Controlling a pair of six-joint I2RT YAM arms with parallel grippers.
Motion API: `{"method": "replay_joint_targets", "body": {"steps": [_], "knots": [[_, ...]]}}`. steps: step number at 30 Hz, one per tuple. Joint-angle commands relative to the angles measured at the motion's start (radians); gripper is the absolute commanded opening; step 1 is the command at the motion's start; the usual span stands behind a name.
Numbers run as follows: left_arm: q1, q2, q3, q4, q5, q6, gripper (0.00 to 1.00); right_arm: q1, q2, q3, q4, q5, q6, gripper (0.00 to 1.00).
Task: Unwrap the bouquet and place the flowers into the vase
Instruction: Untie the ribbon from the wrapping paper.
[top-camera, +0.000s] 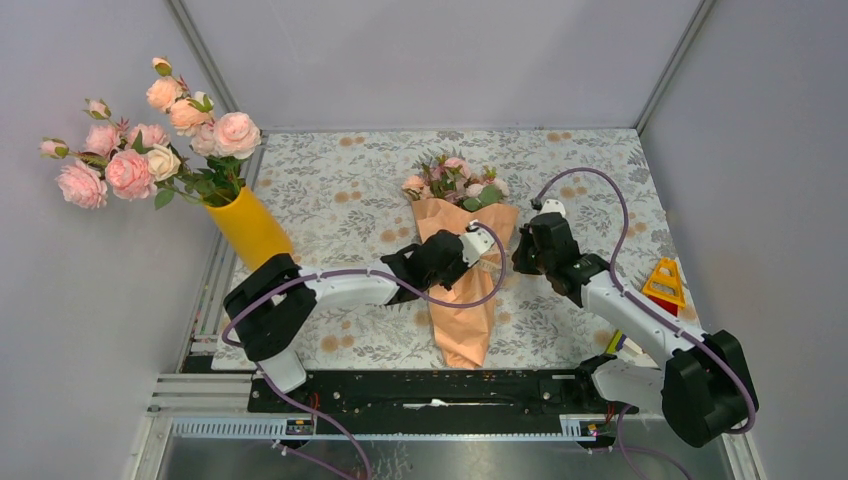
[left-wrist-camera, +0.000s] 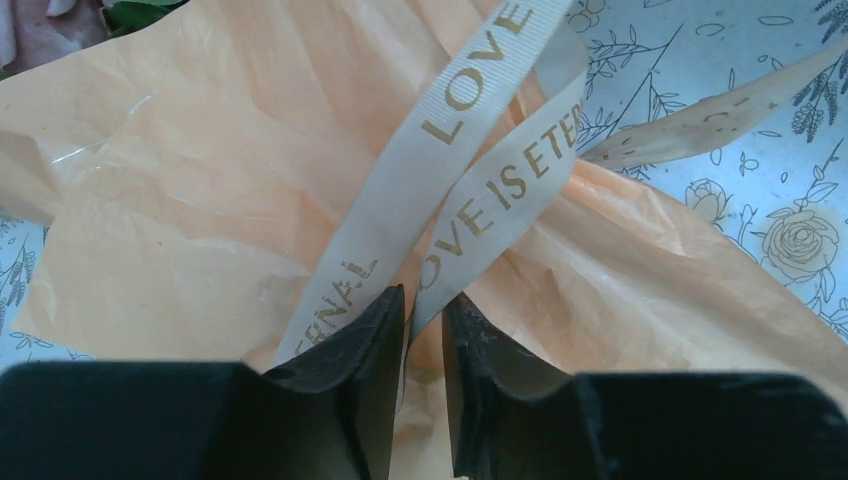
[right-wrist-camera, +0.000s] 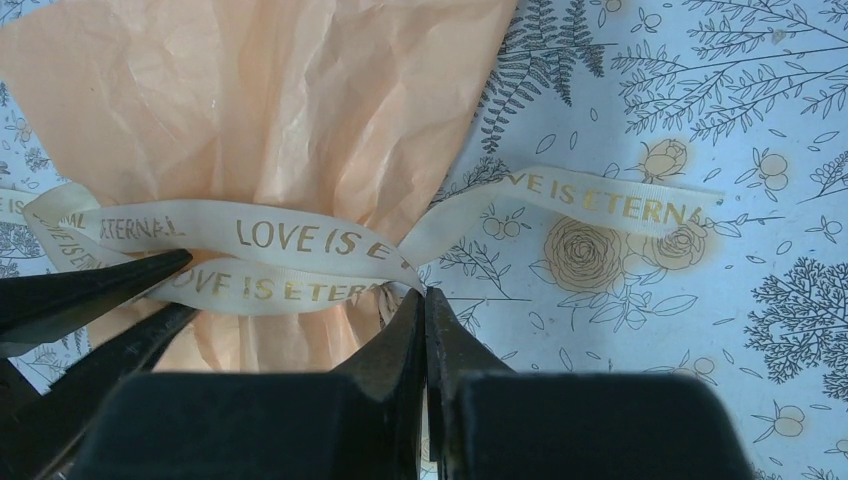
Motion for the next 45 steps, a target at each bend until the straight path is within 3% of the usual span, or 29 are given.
{"method": "replay_joint_targets", "body": {"steps": [1, 6, 8, 25, 38, 45], "knots": [[-0.014, -0.007, 0.030, 0.073, -0.079, 0.008, 0.23, -0.008, -0.035, -0.011, 0.003, 0.005, 0.012, 0.00], [-0.016, -0.042, 0.001, 0.092, -0.080, -0.023, 0.10, -0.009, -0.041, -0.017, 0.001, 0.015, 0.017, 0.00], [-0.017, -0.053, -0.007, 0.094, -0.077, -0.035, 0.00, -0.009, -0.042, -0.018, 0.001, 0.018, 0.020, 0.00], [0.006, -0.198, -0.089, 0.053, -0.127, -0.299, 0.00, -0.021, -0.033, -0.061, 0.002, 0.081, 0.058, 0.00], [0.228, -0.394, -0.313, 0.113, 0.013, -0.567, 0.00, -0.050, 0.001, -0.081, 0.008, 0.078, 0.077, 0.00], [0.421, -0.487, -0.454, 0.108, -0.012, -0.676, 0.00, -0.093, 0.017, -0.112, 0.025, 0.045, 0.110, 0.00]]}}
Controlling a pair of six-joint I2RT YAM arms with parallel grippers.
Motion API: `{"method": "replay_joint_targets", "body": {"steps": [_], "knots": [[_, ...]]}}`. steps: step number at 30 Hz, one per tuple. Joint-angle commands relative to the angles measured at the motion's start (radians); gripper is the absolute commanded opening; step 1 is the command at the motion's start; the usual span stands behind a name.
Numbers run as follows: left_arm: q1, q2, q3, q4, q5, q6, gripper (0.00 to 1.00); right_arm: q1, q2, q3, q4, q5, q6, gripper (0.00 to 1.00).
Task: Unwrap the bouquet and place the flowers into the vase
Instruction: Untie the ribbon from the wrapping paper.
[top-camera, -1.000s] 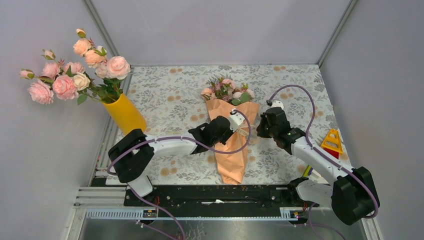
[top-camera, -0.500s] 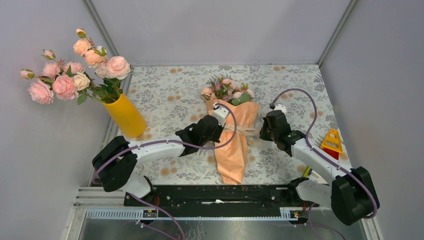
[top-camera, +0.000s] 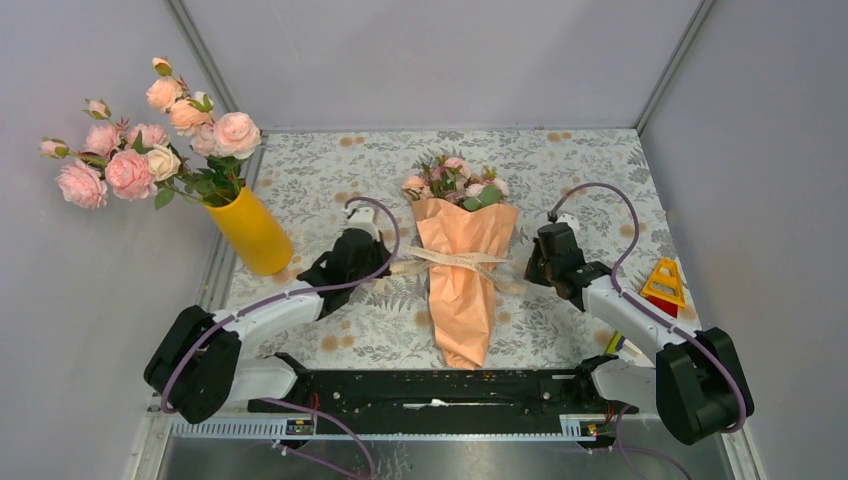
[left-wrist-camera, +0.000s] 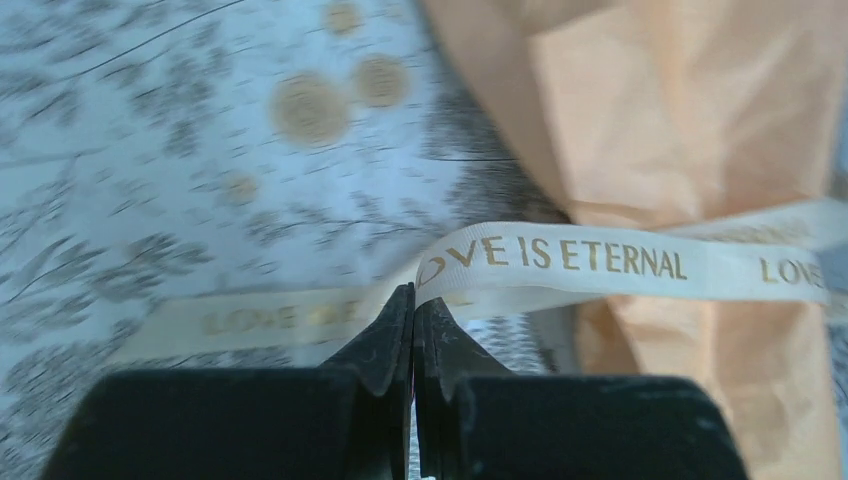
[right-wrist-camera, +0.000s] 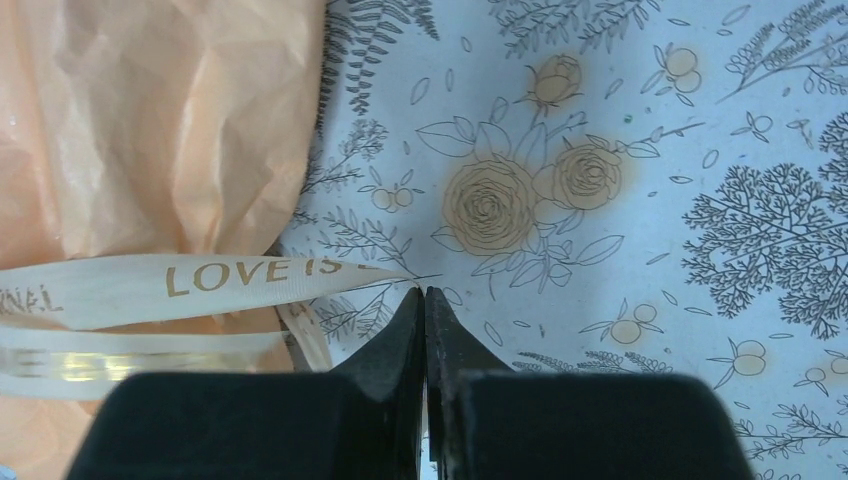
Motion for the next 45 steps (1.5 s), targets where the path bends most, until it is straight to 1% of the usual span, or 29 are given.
{"method": "replay_joint_targets", "body": {"steps": [1, 7, 11, 12, 13, 15, 16, 17, 18, 19, 21, 24, 28, 32, 37, 40, 45], "knots": [[0.117, -0.064, -0.080, 0.046, 0.015, -0.120, 0.00, -0.028, 0.010, -0.022, 0.027, -0.008, 0.037, 0.00], [0.197, -0.106, -0.148, 0.009, 0.017, -0.183, 0.00, -0.069, 0.036, -0.044, 0.055, -0.048, 0.062, 0.00], [0.246, -0.146, -0.194, 0.014, 0.030, -0.212, 0.00, -0.082, 0.051, -0.053, 0.069, -0.071, 0.070, 0.00], [0.250, -0.155, -0.198, 0.011, 0.031, -0.209, 0.03, -0.083, 0.054, -0.051, 0.071, -0.074, 0.070, 0.00], [0.250, -0.162, -0.198, 0.003, 0.031, -0.201, 0.13, -0.084, 0.058, -0.051, 0.072, -0.079, 0.070, 0.00], [0.250, -0.172, -0.188, -0.021, 0.033, -0.174, 0.42, -0.086, 0.058, -0.051, 0.076, -0.086, 0.068, 0.00], [0.250, -0.178, -0.184, -0.029, 0.034, -0.157, 0.55, -0.086, 0.057, -0.051, 0.080, -0.091, 0.069, 0.00], [0.249, -0.187, -0.181, -0.033, 0.039, -0.144, 0.63, -0.086, 0.055, -0.052, 0.081, -0.095, 0.070, 0.00], [0.250, -0.199, -0.181, -0.035, 0.041, -0.132, 0.68, -0.086, 0.053, -0.052, 0.084, -0.100, 0.071, 0.00], [0.246, -0.213, -0.177, -0.040, 0.042, -0.118, 0.73, -0.086, 0.051, -0.052, 0.086, -0.105, 0.071, 0.00], [0.232, -0.243, -0.164, -0.045, 0.051, -0.078, 0.79, -0.086, 0.046, -0.053, 0.085, -0.109, 0.074, 0.00], [0.166, -0.270, -0.127, -0.043, 0.054, 0.001, 0.82, -0.087, 0.039, -0.053, 0.085, -0.111, 0.075, 0.00], [0.025, -0.223, -0.058, -0.007, 0.096, 0.119, 0.81, -0.087, 0.036, -0.051, 0.086, -0.115, 0.076, 0.00], [-0.099, -0.111, 0.033, 0.049, 0.117, 0.164, 0.81, -0.088, 0.039, -0.048, 0.086, -0.122, 0.077, 0.00], [-0.206, 0.056, 0.170, 0.075, 0.061, 0.187, 0.82, -0.088, 0.035, -0.049, 0.086, -0.126, 0.079, 0.00], [-0.242, 0.151, 0.246, 0.081, 0.038, 0.210, 0.83, -0.088, 0.033, -0.048, 0.085, -0.129, 0.081, 0.00], [-0.266, 0.241, 0.338, 0.062, -0.010, 0.224, 0.82, -0.088, 0.030, -0.049, 0.085, -0.132, 0.081, 0.00]]}}
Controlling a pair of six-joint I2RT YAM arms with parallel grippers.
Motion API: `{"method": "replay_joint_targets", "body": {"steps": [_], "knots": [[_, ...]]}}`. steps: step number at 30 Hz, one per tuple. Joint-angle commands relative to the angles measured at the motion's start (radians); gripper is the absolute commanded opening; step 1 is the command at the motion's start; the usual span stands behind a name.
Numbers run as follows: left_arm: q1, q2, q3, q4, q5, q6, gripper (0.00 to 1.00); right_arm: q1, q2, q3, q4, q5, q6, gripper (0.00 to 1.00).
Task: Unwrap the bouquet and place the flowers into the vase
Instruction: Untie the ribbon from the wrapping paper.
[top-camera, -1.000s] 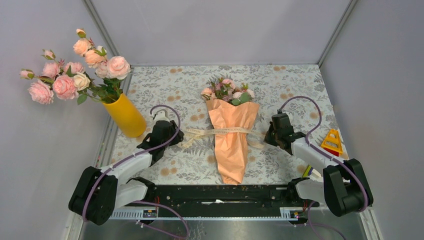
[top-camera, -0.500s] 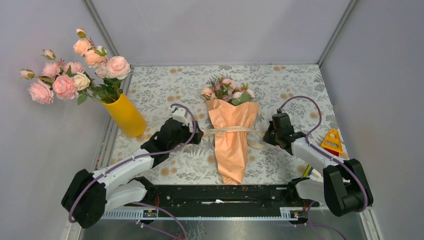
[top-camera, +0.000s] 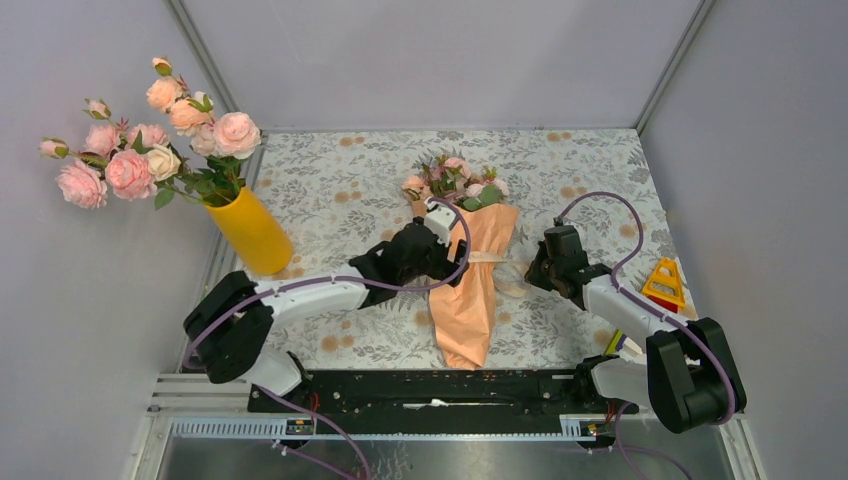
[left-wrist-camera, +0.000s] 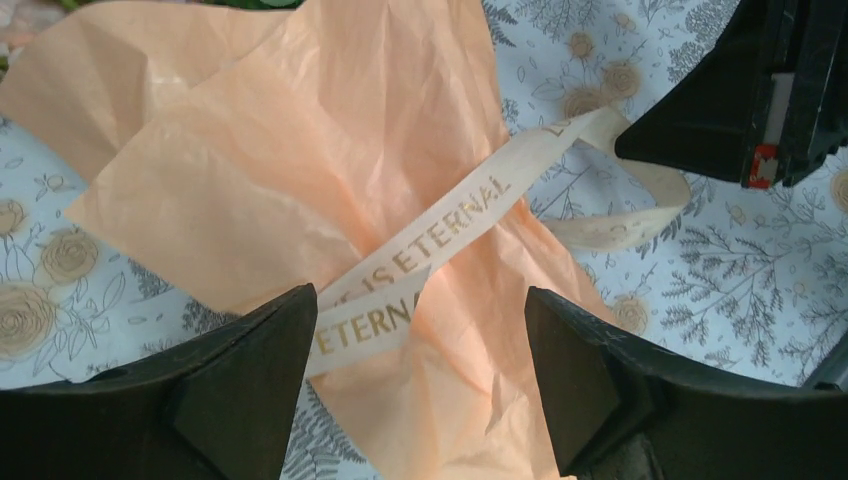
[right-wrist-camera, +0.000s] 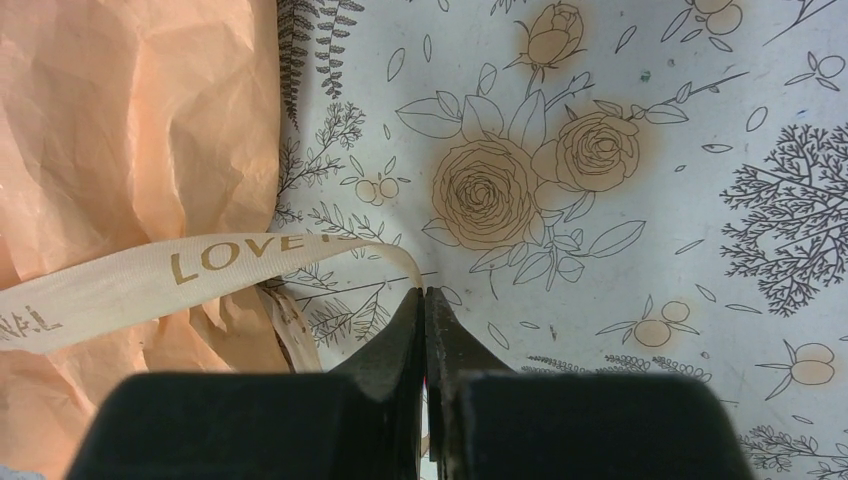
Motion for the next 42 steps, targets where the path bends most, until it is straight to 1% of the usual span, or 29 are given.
{"method": "replay_joint_targets", "body": {"steps": [1, 7, 8, 13, 16, 19, 24, 35, 37, 42], "knots": [[-0.015, 0.045, 0.091, 0.037, -0.083, 0.038, 0.80, -0.005, -0.025, 0.003, 0.023, -0.020, 0.008, 0.00], [-0.024, 0.090, 0.125, -0.026, -0.121, 0.045, 0.62, -0.006, -0.022, 0.002, 0.031, -0.021, 0.008, 0.00], [-0.025, 0.096, 0.125, -0.027, -0.119, 0.045, 0.60, -0.005, -0.020, 0.000, 0.032, -0.022, 0.009, 0.00], [-0.043, 0.117, 0.138, -0.041, -0.130, 0.049, 0.61, -0.005, -0.014, 0.001, 0.035, -0.026, 0.010, 0.00], [-0.052, 0.126, 0.153, -0.055, -0.166, 0.057, 0.61, -0.005, -0.015, 0.001, 0.034, -0.026, 0.010, 0.00], [-0.059, 0.132, 0.160, -0.073, -0.204, 0.056, 0.58, -0.005, -0.017, 0.001, 0.034, -0.026, 0.011, 0.00], [-0.070, 0.137, 0.165, -0.088, -0.244, 0.058, 0.50, -0.005, -0.016, 0.001, 0.034, -0.025, 0.010, 0.00], [-0.076, 0.160, 0.180, -0.096, -0.238, 0.068, 0.50, -0.006, -0.008, 0.007, 0.034, -0.028, 0.008, 0.00], [-0.077, 0.165, 0.184, -0.098, -0.243, 0.070, 0.47, -0.006, -0.010, 0.007, 0.033, -0.027, 0.008, 0.00], [-0.080, 0.161, 0.184, -0.103, -0.263, 0.074, 0.35, -0.006, -0.011, 0.005, 0.034, -0.025, 0.008, 0.00]]}}
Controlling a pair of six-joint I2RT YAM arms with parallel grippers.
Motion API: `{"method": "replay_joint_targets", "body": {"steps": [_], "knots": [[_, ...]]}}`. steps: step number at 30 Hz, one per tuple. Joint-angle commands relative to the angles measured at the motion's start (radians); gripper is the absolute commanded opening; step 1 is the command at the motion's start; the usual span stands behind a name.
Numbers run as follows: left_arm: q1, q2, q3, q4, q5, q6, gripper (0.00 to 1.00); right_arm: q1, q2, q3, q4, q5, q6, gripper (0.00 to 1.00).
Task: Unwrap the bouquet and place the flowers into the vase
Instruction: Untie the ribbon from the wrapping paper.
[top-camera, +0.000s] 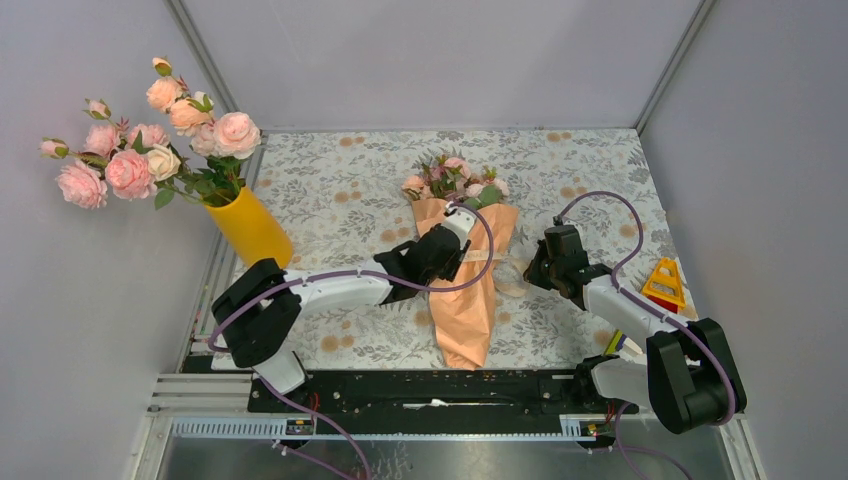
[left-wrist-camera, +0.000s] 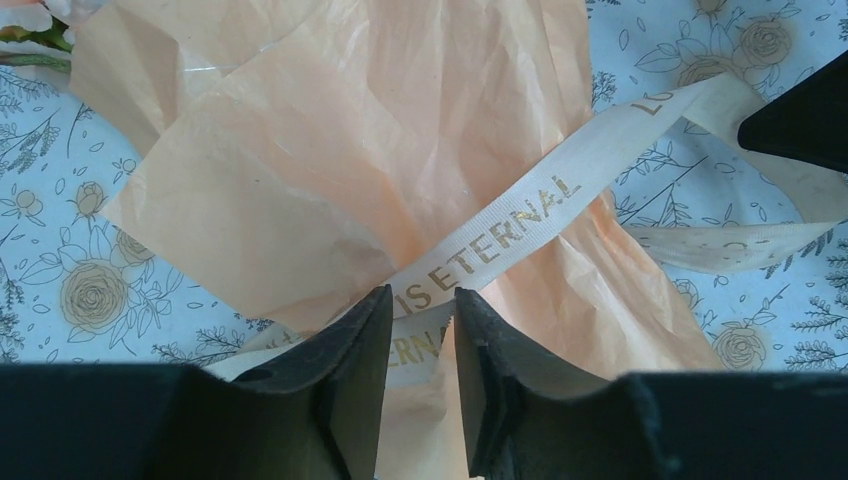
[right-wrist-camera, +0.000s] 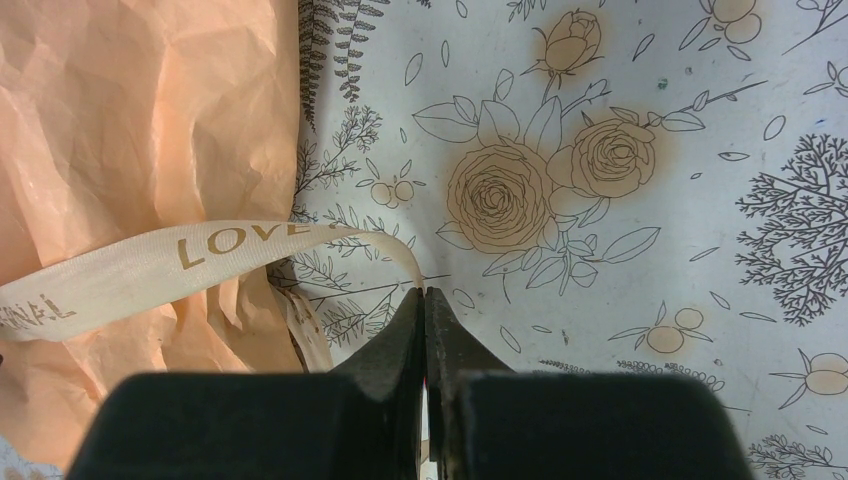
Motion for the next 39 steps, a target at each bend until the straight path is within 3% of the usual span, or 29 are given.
{"method": "replay_joint_targets", "body": {"steps": [1, 5, 13, 22, 31, 35, 39], "knots": [[-0.009, 0.001, 0.043, 0.011, -0.049, 0.014, 0.33, -0.005, -0.008, 0.005, 0.021, -0.004, 0.005, 0.00], [-0.012, 0.000, 0.042, 0.006, -0.061, 0.013, 0.29, -0.007, -0.009, 0.004, 0.021, -0.005, 0.005, 0.00], [-0.015, -0.034, 0.035, 0.005, -0.082, 0.005, 0.00, -0.009, -0.009, 0.002, 0.021, -0.002, 0.005, 0.00], [-0.014, -0.147, -0.010, -0.012, -0.110, -0.027, 0.00, -0.009, -0.036, 0.003, 0.009, -0.008, -0.005, 0.00], [0.081, -0.369, -0.132, -0.146, -0.047, -0.119, 0.00, -0.010, -0.191, 0.060, -0.064, -0.069, -0.146, 0.42], [0.158, -0.487, -0.201, -0.188, -0.005, -0.153, 0.00, -0.008, -0.195, 0.138, -0.071, -0.220, -0.249, 0.54], [0.240, -0.590, -0.234, -0.248, 0.013, -0.167, 0.00, 0.013, -0.097, 0.241, -0.076, -0.358, -0.308, 0.57]]}}
